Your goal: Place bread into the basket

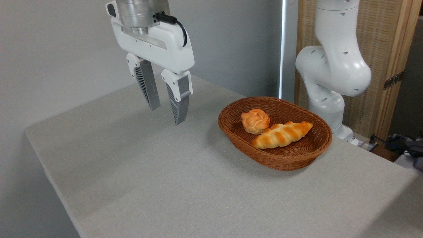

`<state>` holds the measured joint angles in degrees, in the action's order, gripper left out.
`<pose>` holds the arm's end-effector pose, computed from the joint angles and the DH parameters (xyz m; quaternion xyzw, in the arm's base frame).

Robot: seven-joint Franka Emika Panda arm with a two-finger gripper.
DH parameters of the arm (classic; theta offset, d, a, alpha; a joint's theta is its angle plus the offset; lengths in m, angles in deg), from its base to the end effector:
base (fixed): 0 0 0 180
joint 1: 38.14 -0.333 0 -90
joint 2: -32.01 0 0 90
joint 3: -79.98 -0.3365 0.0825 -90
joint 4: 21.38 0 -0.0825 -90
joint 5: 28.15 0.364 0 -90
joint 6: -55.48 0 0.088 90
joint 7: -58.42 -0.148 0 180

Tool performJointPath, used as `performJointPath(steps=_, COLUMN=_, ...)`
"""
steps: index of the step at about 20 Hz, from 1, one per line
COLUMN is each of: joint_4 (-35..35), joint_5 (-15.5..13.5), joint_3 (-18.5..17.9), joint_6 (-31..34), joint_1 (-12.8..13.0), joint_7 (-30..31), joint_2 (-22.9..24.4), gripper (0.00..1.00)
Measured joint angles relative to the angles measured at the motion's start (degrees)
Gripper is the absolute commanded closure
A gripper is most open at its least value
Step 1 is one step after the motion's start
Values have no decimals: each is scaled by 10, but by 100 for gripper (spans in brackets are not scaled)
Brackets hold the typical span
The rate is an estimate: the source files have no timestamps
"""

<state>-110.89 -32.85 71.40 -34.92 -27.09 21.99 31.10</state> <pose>0.5393 -0.0360 0.6005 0.9423 -0.3325 0.0115 0.0381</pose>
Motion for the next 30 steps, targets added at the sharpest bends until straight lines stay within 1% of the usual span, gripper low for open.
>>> performJointPath(steps=6, joint_4=0, joint_5=-1, joint_3=0, joint_6=-5, joint_1=0, joint_7=5, joint_2=-1, gripper=0)
performJointPath(steps=9, joint_4=0, joint_5=-1, joint_3=2, joint_6=-6, joint_1=-1, joint_7=-9, joint_2=-3, gripper=0)
performJointPath(steps=10, joint_4=0, joint_5=-1, joint_3=10, joint_6=-6, joint_1=-7, joint_7=-13, joint_2=-3, gripper=0)
performJointPath(steps=12, joint_4=0, joint_5=-1, joint_3=38, joint_6=-6, joint_1=-32, joint_7=-14, joint_2=-3, gripper=0)
performJointPath(steps=14, joint_4=0, joint_5=-1, joint_3=51, joint_6=-6, joint_1=-44, joint_7=-14, joint_2=-3, gripper=0)
performJointPath(steps=20, joint_4=0, joint_5=-1, joint_3=53, joint_6=-6, joint_1=-48, joint_7=-15, joint_2=-3, gripper=0)
performJointPath(steps=30, joint_4=0, joint_5=-1, joint_3=71, joint_6=-6, joint_1=-68, joint_7=-15, joint_2=-3, gripper=0)
